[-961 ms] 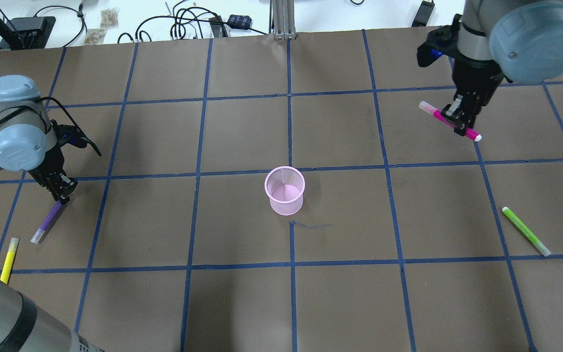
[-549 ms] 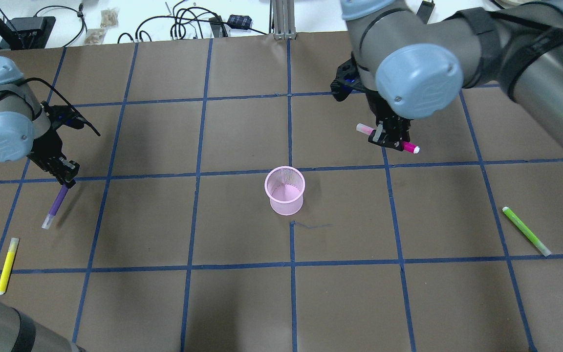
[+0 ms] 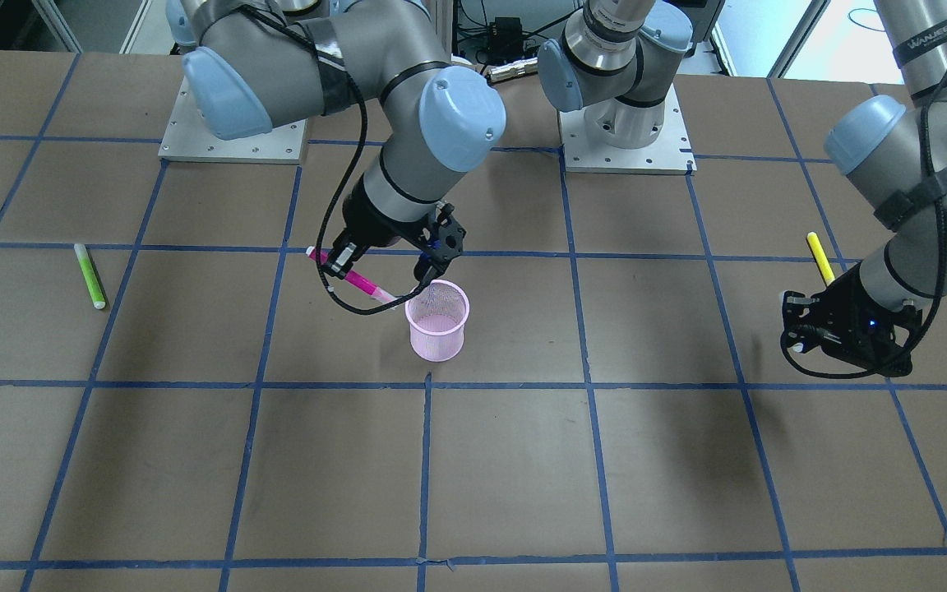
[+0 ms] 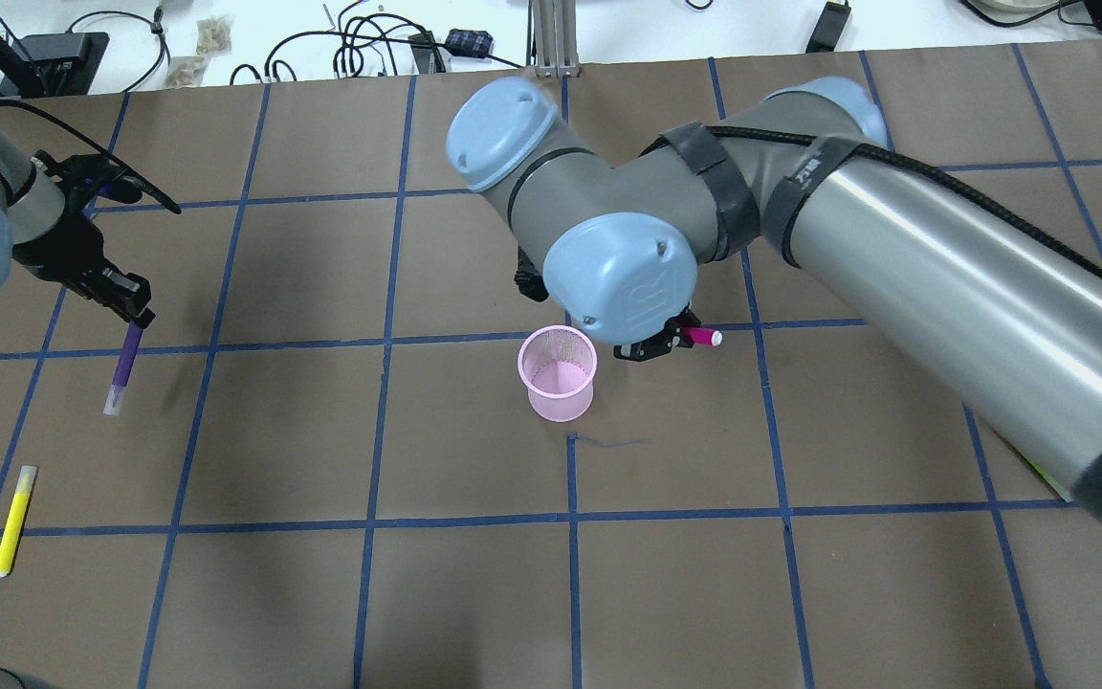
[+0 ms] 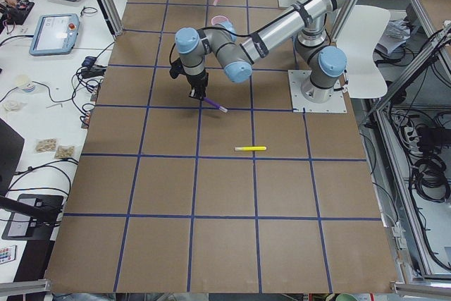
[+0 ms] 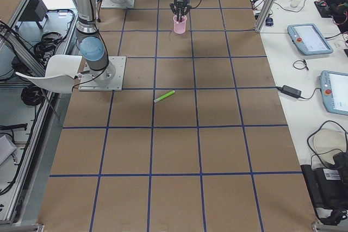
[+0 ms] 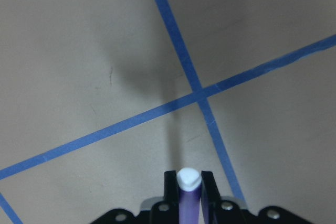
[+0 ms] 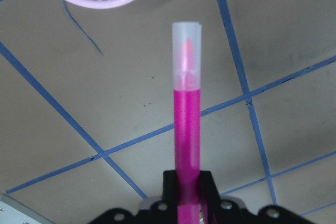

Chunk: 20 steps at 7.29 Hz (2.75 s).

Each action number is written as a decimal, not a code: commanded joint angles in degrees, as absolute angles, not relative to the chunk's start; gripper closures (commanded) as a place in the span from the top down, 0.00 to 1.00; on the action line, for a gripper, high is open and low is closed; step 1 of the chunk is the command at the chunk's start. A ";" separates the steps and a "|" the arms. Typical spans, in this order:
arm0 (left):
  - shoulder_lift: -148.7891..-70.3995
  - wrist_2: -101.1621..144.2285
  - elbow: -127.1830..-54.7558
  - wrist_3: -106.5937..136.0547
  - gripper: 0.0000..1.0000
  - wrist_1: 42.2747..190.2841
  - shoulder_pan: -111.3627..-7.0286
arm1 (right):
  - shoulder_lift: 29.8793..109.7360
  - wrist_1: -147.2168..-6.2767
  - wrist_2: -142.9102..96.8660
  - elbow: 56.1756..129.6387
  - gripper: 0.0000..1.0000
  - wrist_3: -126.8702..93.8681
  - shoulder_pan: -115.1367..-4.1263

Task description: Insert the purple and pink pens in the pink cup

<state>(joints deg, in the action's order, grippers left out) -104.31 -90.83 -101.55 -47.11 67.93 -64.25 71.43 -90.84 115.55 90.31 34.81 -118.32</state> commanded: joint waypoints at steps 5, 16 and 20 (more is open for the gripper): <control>-98.70 -82.19 -101.34 -46.49 0.00 69.43 -65.92 | 63.29 -86.92 122.77 85.17 0.00 34.37 -126.83; -91.94 -74.97 -101.42 -34.34 0.00 68.91 -73.69 | 70.89 -89.65 108.55 83.32 1.00 18.50 -112.21; -88.60 -74.97 -102.13 -12.35 0.00 61.35 -89.35 | 81.54 -89.83 93.37 86.92 1.00 4.35 -93.63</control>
